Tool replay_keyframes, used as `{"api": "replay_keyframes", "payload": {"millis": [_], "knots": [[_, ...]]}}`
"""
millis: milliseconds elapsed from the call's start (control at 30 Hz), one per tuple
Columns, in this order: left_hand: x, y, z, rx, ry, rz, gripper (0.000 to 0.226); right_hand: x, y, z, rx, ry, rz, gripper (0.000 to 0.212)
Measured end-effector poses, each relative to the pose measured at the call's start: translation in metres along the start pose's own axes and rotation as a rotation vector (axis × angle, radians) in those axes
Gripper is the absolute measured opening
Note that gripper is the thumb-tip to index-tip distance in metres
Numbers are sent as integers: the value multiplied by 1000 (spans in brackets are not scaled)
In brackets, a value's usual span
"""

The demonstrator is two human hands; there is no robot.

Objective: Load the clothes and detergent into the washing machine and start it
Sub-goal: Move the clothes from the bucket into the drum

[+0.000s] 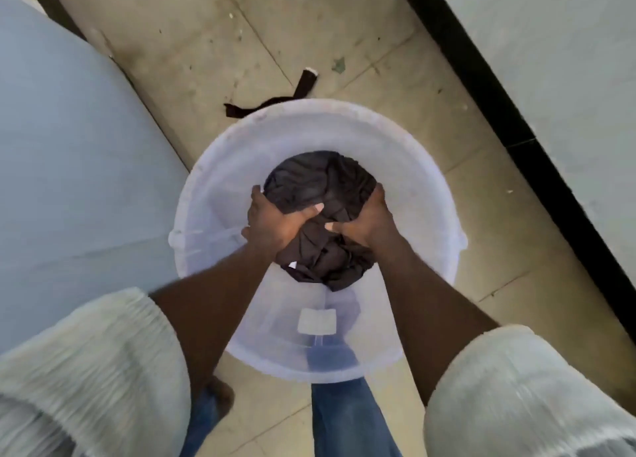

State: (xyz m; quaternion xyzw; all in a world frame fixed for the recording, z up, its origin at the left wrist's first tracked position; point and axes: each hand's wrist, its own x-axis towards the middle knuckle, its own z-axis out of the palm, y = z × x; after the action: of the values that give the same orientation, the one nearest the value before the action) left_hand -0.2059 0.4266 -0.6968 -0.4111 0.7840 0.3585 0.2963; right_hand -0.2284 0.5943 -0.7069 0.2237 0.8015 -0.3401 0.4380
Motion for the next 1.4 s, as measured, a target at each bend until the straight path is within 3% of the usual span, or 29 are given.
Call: {"api": "replay_keyframes", "payload": {"millis": [67, 133, 267, 367, 467, 533, 600, 633, 700, 800, 967, 1067, 1267, 1400], "knots": [[17, -13, 17, 84, 92, 23, 137, 23, 6, 23, -33, 96, 41, 141], [25, -16, 27, 197, 162, 29, 121, 34, 2, 34, -32, 165, 91, 143], [31, -17, 41, 193, 141, -22, 101, 42, -4, 38, 191, 171, 227, 132], [32, -21, 41, 18, 121, -31, 88, 44, 5, 40, 278, 136, 248, 108], [42, -23, 33, -168, 86, -220, 75, 48, 13, 46, 361, 137, 295, 107], [42, -21, 29, 126, 24, -251, 85, 47, 9, 46, 416, 85, 317, 113], [39, -20, 33, 300, -4, -239, 95, 47, 6, 41, 498, -10, 359, 103], [39, -20, 34, 253, -38, -244, 97, 45, 6, 36, 546, -72, 395, 89], [39, -24, 30, -63, -156, -229, 91, 42, 10, 32, 592, -161, 442, 65], [39, -37, 21, -487, -180, -223, 59, 37, 12, 36, 528, -83, 323, 43], [-18, -32, -5, -601, -211, -248, 18, -33, -6, 46, 363, 132, 100, 50], [-91, 0, -46, -724, -206, -248, 21, -118, -30, 16, 381, 249, -26, 46], [-237, 95, -159, -802, -147, 41, 78, -284, -107, -72, 532, 369, -263, 41], [-334, 139, -240, -828, 5, 159, 82, -392, -158, -113, 609, 436, -312, 44]]}}
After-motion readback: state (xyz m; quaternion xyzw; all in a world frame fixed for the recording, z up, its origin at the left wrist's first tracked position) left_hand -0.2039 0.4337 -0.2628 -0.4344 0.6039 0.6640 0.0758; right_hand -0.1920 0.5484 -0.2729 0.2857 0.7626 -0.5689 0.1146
